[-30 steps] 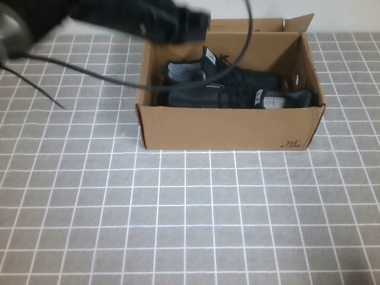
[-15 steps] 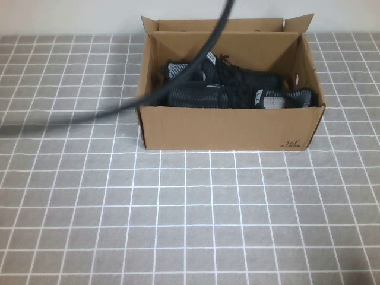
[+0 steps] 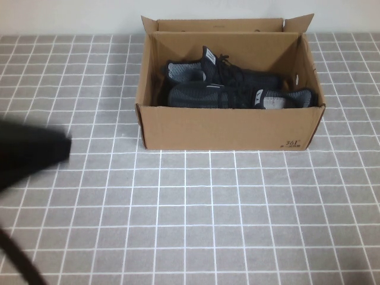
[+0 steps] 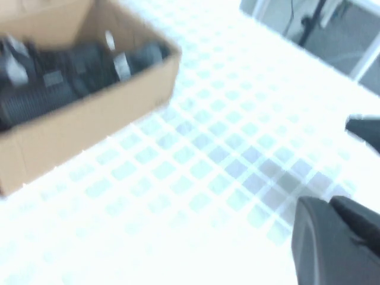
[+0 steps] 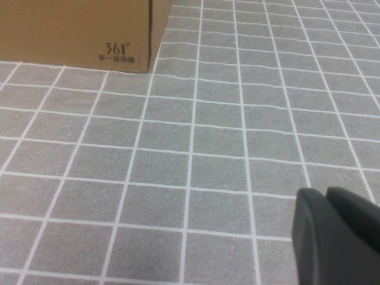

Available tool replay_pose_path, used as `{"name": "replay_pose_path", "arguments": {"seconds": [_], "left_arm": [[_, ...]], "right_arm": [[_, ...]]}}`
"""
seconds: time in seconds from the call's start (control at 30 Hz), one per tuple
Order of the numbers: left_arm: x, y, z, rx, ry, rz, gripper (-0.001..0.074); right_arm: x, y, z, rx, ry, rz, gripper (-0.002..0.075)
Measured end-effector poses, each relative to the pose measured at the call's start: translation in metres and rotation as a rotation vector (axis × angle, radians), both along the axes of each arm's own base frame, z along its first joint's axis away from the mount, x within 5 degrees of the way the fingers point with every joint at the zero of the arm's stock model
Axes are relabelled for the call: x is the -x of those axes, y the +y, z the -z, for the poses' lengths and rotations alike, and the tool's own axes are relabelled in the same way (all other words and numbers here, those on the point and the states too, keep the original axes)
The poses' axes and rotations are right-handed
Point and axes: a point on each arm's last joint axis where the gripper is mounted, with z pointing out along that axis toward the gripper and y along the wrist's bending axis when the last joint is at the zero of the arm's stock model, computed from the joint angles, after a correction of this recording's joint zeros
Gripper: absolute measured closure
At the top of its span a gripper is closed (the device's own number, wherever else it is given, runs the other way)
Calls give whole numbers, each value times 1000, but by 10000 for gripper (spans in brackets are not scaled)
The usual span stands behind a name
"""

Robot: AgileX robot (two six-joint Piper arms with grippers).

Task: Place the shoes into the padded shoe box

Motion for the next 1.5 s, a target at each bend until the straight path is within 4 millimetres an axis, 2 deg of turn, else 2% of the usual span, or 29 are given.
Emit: {"name": "replay_pose_path", "arguments": {"seconds": [0.17, 0.47, 0.8, 0.9, 1.0, 1.1, 1.2, 1.33, 1.5], "left_arm": [[4, 1, 28, -40, 88, 5, 738], [1, 0, 32, -51, 106, 4, 738], [-11, 1, 18, 59, -44, -93, 738], [-12, 8, 17, 60, -154, -163, 739], [-4, 23, 23, 40, -293, -250, 739], [7, 36, 36, 60, -395, -337, 739], [19, 48, 59, 52, -448, -422, 738], [36, 63, 97, 20, -584, -533, 738], [48, 72, 159, 12, -714, -623, 738]], "right_arm": [[0, 0, 0, 0, 0, 0, 732], [0, 0, 0, 0, 0, 0, 733], [-1, 0, 1, 0, 23, -5, 733], [0, 0, 0, 0, 0, 0, 733], [0, 0, 0, 0, 0, 0, 732], [0, 0, 0, 0, 0, 0, 733], [0, 0, 0, 0, 0, 0, 732], [0, 0, 0, 2, 0, 0, 732], [0, 0, 0, 2, 0, 0, 732]]}}
